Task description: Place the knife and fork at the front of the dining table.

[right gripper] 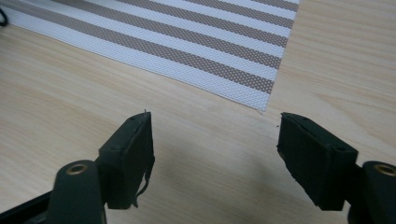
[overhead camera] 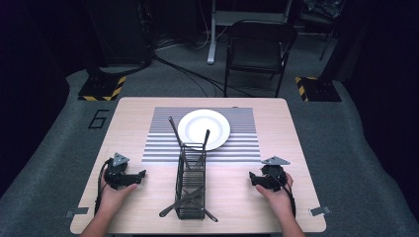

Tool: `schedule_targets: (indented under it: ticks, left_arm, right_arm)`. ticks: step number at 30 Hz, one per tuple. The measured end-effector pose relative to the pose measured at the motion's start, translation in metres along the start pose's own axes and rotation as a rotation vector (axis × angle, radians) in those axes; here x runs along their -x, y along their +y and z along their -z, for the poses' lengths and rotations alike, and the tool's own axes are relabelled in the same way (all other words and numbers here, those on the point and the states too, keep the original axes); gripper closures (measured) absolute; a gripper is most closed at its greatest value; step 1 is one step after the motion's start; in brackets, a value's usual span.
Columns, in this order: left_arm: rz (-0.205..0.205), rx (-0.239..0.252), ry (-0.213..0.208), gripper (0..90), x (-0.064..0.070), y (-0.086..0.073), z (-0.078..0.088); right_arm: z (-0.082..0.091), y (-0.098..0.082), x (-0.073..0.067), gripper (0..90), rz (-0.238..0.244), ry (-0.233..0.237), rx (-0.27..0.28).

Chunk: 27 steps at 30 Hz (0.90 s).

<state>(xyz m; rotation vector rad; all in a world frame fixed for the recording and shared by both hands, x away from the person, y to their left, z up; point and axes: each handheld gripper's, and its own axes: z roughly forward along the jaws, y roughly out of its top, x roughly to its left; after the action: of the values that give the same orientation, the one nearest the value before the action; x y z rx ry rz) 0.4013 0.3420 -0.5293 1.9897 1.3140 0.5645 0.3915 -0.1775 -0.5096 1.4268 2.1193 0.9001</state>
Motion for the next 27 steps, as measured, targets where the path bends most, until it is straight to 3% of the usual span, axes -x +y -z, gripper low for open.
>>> schedule_targets:
  ticks: [3,10,27]
  left_arm:
    - [0.001,0.001,0.000,11.2,0.000,0.000,0.000]
    - [-0.003,0.000,-0.003,11.2,0.000,0.000,0.000]
    - [-0.013,0.011,-0.005,11.1,0.001,-0.001,-0.001]
  right_arm:
    - [0.006,0.004,-0.004,29.9,0.008,0.045,-0.010]
    - [0.014,0.012,-0.012,33.7,0.028,0.073,-0.015]
    - [0.047,0.073,-0.046,43.5,0.147,0.160,0.032]
